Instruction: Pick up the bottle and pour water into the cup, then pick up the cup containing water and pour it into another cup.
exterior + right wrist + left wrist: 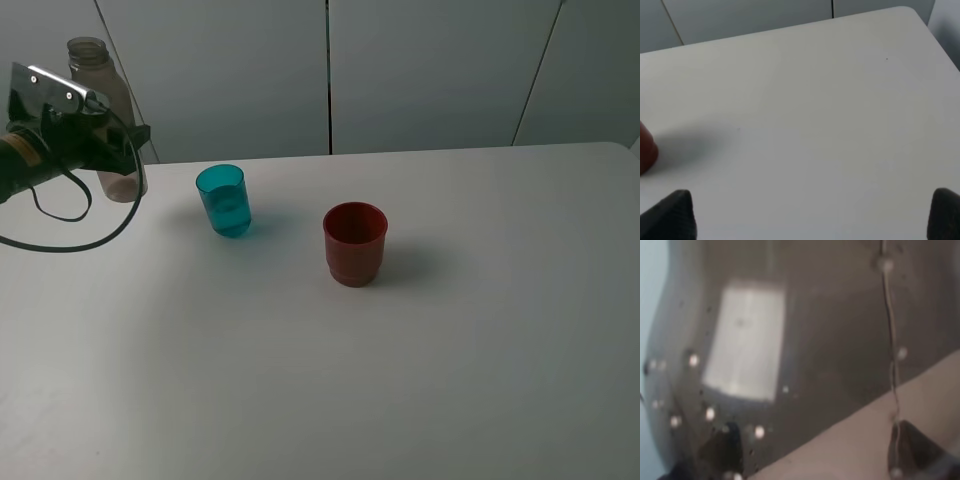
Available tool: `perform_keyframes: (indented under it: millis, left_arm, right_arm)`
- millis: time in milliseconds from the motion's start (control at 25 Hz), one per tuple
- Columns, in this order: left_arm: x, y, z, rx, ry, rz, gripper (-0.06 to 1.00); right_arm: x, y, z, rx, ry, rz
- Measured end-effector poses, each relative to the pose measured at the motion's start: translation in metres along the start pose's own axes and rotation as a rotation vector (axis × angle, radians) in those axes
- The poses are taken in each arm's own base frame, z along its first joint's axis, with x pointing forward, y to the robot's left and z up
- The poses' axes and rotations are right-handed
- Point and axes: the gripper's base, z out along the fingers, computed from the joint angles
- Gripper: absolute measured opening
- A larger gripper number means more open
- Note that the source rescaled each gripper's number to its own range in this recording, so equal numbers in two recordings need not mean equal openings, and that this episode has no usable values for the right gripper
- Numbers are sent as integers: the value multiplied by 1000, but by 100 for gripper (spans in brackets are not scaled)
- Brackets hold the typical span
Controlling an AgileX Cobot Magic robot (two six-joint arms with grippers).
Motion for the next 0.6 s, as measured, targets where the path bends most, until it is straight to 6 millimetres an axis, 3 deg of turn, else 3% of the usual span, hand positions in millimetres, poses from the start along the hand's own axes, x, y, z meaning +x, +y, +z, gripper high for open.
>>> perform_keyframes:
  millis: [360, 600]
  left_arm:
    - [41, -8, 9, 18, -78, -114, 0]
    - [55, -3, 6, 0, -60, -137, 0]
  right_arm:
    - [0, 0, 0, 0, 0, 0]
    - [0, 0, 0, 0, 0, 0]
